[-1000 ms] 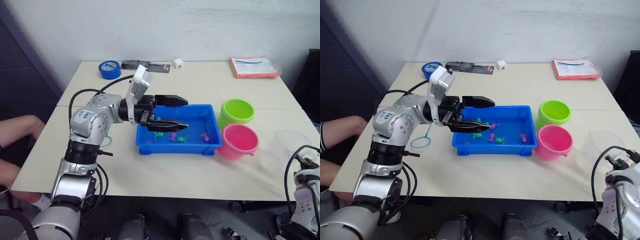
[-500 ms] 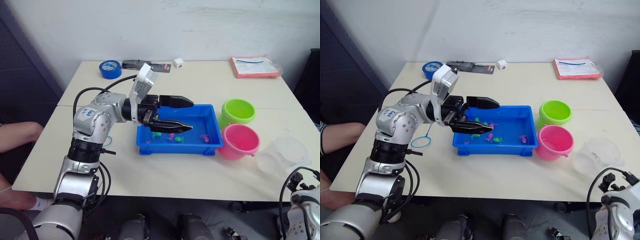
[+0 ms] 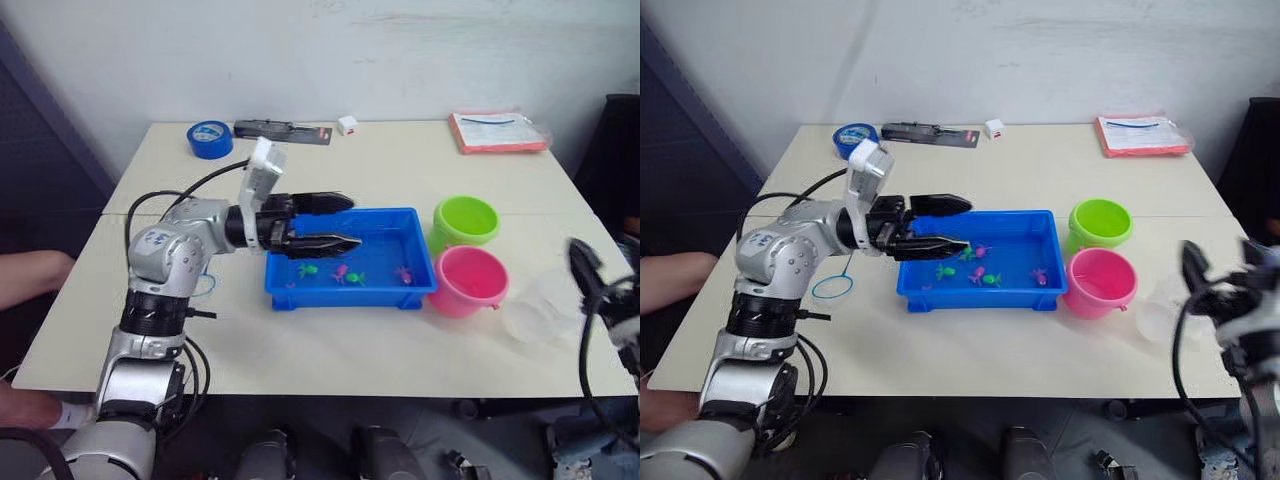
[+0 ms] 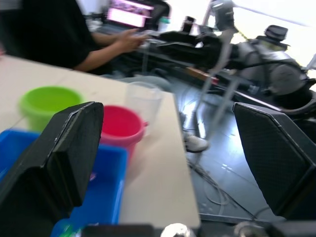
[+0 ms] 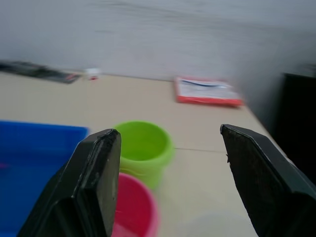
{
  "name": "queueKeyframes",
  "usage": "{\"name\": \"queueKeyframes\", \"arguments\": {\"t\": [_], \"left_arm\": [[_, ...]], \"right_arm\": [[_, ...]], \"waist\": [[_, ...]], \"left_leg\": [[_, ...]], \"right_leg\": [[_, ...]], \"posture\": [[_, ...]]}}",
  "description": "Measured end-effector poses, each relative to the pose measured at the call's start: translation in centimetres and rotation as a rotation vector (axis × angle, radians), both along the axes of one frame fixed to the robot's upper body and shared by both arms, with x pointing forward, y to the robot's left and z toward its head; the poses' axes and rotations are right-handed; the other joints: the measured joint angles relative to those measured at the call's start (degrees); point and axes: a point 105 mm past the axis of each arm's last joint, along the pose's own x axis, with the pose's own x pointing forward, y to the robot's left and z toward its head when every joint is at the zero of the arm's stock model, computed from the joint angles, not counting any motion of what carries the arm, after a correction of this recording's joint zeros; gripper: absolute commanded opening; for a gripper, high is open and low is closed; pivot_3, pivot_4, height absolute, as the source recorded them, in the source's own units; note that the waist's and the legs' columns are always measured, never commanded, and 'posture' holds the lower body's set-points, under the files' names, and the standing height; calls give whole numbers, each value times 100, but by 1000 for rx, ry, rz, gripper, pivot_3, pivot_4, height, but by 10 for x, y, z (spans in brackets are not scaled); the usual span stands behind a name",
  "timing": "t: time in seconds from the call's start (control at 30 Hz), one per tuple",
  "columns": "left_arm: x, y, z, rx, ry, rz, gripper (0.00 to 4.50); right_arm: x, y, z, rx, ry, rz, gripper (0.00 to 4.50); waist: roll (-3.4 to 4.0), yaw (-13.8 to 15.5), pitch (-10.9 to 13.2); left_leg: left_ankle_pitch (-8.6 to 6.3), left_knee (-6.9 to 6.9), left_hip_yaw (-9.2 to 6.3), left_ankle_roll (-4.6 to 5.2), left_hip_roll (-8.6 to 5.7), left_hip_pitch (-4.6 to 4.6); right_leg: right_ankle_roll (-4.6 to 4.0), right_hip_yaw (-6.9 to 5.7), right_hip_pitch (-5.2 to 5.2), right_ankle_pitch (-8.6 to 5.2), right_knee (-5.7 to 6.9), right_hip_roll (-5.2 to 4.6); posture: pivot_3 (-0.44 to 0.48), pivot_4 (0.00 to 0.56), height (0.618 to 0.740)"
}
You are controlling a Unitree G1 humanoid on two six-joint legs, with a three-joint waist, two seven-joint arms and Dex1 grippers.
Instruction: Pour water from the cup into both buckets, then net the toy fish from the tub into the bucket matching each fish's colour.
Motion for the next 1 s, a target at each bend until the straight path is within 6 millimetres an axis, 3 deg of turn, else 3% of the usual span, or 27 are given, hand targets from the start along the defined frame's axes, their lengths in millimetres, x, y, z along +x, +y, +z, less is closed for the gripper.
{"name": "queueKeyframes", "arguments": {"t": [0.17,0.33,0.4,0.5,0.63,0.77,0.9,1.0], "left_arm": [[-8,53,-46,56,95,279,4500],[-39,129,-92,58,224,638,4500],[-55,163,-106,64,264,805,4500],[-97,201,-125,119,315,987,4500],[-126,213,-144,194,389,1054,4500],[-118,215,-139,331,336,1037,4500],[-76,219,-117,406,310,1012,4500],[-39,209,-100,426,318,954,4500]], "right_arm": [[13,66,10,-67,88,459,4443],[15,115,5,-90,163,805,4443],[17,125,1,-94,185,885,4443],[25,137,-6,-119,206,968,4443],[35,145,-11,-156,194,1006,4443],[40,149,-22,-213,194,1019,4443],[41,153,-24,-227,173,1021,4443],[41,152,-25,-228,164,998,4443]], "waist": [[-19,89,9],[-19,28,0],[-21,20,-2],[-17,21,-9],[-14,69,-11],[-14,44,-12],[-11,35,-10],[-12,44,-11]], "left_leg": [[-1,-4,-4,-3,5,-6],[-14,-21,6,9,-1,-26],[-18,-32,7,12,-2,-30],[-43,-39,13,4,-3,-35],[-95,-38,27,-34,-6,-76],[-97,-38,30,-35,-7,-113],[-97,-39,34,-35,-6,-114],[-96,-39,43,-35,-7,-111]], "right_leg": [[-5,-26,-23,-2,-11,-23],[-41,-26,-11,14,-90,-42],[-51,-27,-14,21,-112,-42],[-60,-27,-17,25,-137,-43],[-84,-53,-46,36,-157,-67],[-137,-64,-83,66,-159,-69],[-147,-65,-95,74,-135,-71],[-147,-68,-105,75,-107,-78]], "posture": [[0,150,740],[0,150,740],[0,150,740],[0,150,740],[0,150,740],[0,150,740],[0,150,740],[0,150,740]]}}
